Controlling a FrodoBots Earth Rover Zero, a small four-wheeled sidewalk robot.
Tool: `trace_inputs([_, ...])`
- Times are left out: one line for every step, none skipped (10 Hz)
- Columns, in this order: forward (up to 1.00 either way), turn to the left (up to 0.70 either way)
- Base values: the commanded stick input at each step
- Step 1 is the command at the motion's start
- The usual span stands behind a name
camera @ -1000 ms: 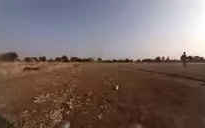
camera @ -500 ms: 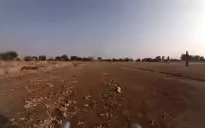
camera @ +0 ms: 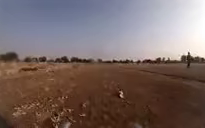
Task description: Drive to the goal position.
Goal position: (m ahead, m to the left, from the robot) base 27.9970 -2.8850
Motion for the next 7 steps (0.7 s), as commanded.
trace_inputs([0.50,0.00])
trace_inputs([0.50,0.00])
trace_inputs([0.50,0.00])
trace_inputs([0.50,0.00])
trace_inputs([0.50,0.00])
trace_inputs([0.50,0.00])
trace_inputs([0.50,0.00])
